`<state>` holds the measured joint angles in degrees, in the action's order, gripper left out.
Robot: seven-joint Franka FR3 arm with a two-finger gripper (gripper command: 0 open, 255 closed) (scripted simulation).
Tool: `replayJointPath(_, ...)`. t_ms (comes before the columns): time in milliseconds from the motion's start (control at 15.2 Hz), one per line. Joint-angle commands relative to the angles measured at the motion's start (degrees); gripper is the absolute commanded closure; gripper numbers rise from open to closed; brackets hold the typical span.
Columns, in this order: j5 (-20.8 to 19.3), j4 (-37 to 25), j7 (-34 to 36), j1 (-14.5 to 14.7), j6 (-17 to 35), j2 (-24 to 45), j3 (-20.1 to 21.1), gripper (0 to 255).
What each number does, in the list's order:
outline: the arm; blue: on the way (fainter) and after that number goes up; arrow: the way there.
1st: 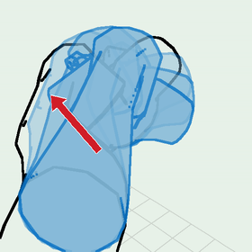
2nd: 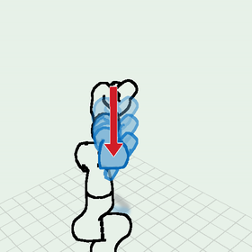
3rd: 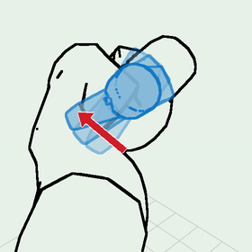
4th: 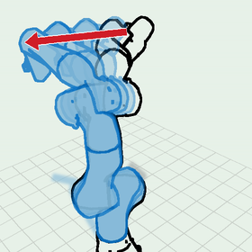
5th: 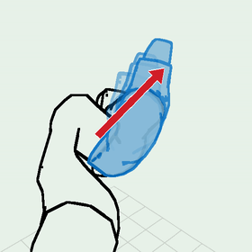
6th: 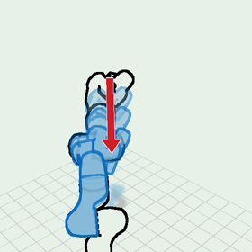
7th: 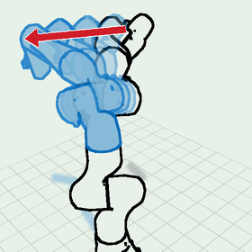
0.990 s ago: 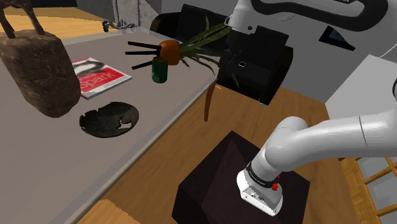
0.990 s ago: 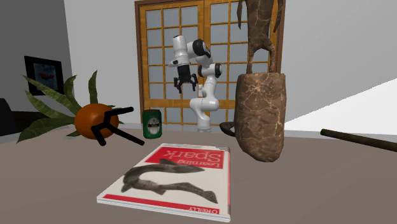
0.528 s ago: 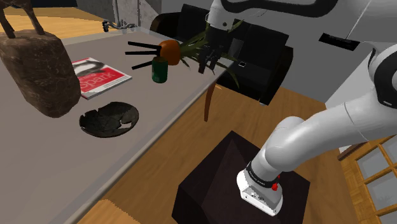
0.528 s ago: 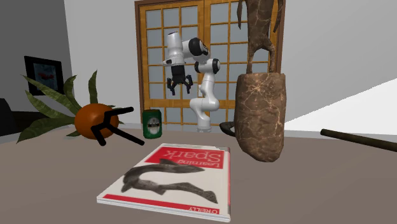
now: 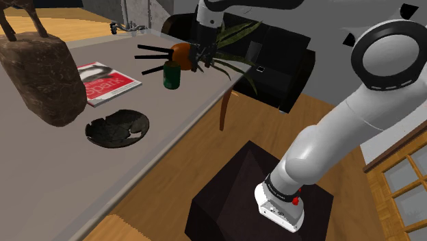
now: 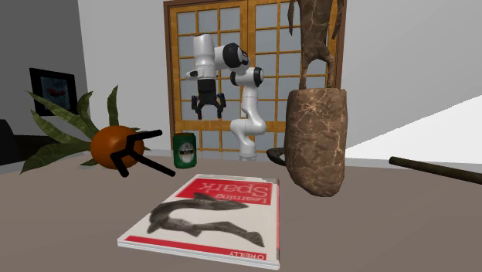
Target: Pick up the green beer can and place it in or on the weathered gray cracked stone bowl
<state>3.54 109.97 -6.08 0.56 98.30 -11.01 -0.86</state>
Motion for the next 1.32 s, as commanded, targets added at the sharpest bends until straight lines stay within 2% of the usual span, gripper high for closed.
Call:
replayJointPath(0, -0.7, -4.9, 0.4, 0.0, 0.3, 5.1, 0.2, 0)
replayJointPath(594, -3.7, -29.9, 2.7, 0.7, -2.8, 26.4, 0.6, 0)
replayJointPath(1056, -3.7, -23.8, 2.7, 0.7, 2.9, 25.9, 0.6, 0)
replayJointPath(1254, -3.7, -23.3, 2.7, 0.7, 3.3, 25.9, 0.6, 0)
